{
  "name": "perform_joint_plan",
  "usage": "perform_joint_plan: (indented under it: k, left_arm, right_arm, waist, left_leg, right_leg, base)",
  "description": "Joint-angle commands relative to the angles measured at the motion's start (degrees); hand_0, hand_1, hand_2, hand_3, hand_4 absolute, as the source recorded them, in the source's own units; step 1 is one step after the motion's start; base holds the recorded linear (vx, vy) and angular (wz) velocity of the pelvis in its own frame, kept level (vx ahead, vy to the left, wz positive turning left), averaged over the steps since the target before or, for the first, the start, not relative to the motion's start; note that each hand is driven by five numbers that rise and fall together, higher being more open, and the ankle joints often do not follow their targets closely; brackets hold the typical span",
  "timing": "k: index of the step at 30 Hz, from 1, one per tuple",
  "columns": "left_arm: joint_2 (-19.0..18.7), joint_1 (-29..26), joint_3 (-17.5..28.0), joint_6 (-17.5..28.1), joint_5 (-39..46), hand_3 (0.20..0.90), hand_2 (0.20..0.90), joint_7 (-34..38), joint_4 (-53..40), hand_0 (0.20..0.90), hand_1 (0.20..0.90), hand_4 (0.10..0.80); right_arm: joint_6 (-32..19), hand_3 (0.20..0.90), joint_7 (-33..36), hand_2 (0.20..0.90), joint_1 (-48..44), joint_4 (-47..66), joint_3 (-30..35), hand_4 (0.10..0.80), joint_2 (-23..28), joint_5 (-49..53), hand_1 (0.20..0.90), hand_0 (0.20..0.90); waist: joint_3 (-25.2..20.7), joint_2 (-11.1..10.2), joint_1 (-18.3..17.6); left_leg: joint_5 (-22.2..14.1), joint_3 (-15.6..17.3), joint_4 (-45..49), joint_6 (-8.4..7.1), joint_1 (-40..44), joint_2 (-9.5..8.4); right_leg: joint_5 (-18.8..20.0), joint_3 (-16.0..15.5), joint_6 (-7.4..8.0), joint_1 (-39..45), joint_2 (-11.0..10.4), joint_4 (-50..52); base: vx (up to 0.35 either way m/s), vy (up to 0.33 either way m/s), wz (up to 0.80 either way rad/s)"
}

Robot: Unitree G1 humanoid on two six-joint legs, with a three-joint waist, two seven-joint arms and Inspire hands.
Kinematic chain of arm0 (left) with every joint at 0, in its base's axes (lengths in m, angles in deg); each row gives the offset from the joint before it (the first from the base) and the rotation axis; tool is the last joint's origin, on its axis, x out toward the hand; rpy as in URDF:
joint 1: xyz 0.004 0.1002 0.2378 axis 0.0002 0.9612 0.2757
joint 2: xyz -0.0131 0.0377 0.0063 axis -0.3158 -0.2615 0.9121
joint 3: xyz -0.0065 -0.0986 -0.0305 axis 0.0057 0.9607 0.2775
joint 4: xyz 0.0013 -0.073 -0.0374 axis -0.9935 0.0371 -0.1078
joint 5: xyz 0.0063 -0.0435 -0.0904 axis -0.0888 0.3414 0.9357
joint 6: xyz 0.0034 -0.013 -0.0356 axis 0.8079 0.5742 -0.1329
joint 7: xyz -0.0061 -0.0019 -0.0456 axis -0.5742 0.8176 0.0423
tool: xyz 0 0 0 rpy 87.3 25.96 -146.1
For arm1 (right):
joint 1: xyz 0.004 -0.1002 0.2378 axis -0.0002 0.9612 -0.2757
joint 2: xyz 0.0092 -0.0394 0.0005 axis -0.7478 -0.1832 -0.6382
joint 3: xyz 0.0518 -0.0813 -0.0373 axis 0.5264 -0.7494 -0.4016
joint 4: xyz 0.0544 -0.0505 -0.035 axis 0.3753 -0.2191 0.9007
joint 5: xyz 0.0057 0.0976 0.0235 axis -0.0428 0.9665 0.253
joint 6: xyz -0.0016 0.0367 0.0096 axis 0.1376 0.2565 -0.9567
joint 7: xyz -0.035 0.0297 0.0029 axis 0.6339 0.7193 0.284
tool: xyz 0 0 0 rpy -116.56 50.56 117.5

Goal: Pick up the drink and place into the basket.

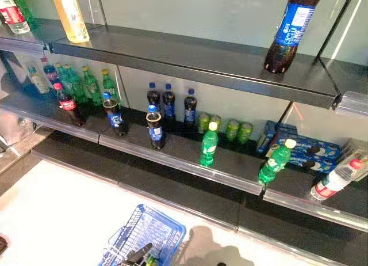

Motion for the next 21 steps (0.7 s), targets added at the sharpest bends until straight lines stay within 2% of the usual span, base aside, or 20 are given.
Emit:
perform_joint_plan:
  k: [1,10,15,19,21]
  left_arm:
    - [-3.2,-1.9,-1.8,2.5,-3.3,0.2,0.3,-1.8,-1.3,0.3,0.3,0.1]
    - [-3.0,-2.1,-2.3,2.0,-2.9,0.2,0.3,-2.7,-1.5,0.3,0.3,0.1]
    - [-2.9,-2.1,-2.4,2.4,-3.1,0.2,0.3,-2.4,-1.3,0.3,0.3,0.1]
    - [-2.9,-2.2,-2.6,2.2,-2.8,0.2,0.3,-2.1,-1.4,0.3,0.3,0.1]
    - [-2.9,-2.2,-2.6,2.0,-2.5,0.2,0.3,-1.7,-1.5,0.3,0.3,0.1]
  right_arm:
    - [0.5,0.9,1.1,0.9,-3.6,-2.3,-0.9,0.8,1.6,-1.8,0.9,0.9]
    - [3.3,0.9,1.0,0.9,-3.3,-3.3,-0.6,0.8,1.6,-0.8,0.9,0.9]
    - [2.9,0.9,1.0,0.9,-3.0,-3.7,-0.2,0.8,1.4,-0.8,0.9,0.9]
    - [1.2,0.9,4.0,0.9,-3.0,-3.3,-0.1,0.8,1.3,0.5,0.9,0.9]
    - [-1.5,0.9,10.2,0.9,-3.4,-2.1,0.8,0.8,2.0,0.6,0.9,0.9]
  waist:
    - [1.8,-0.8,1.1]
    - [1.6,-0.7,1.0]
    - [1.2,-0.6,0.9]
    - [1.2,-0.5,0.9]
    - [1.2,-0.5,0.8]
  left_leg:
    - [0.3,-1.8,2.3,-0.63,-2.1,2.07]
    - [1.0,-1.4,1.4,-0.97,-1.6,2.79]
    - [1.6,-1.6,0.4,-1.14,-1.6,2.92]
    - [2.2,-1.7,-0.5,-1.36,-1.5,3.11]
    - [2.6,-1.6,-0.8,-1.6,-1.5,3.31]
  right_leg:
    - [-2.4,-0.3,5.78,3.3,-5.9,2.2]
    - [-2.7,-0.3,5.85,4.1,-5.8,1.9]
    - [-2.5,-0.2,5.96,4.0,-5.8,1.7]
    - [-2.5,-0.2,6.08,4.2,-5.7,1.6]
    - [-2.4,-0.1,6.3,4.3,-5.7,1.5]
  base:
    - [0.0,0.0,0.0]
    - [0.0,0.0,0.0]
    - [0.0,0.0,0.0]
    - [0.0,0.0,0.0]
    - [0.0,0.0,0.0]
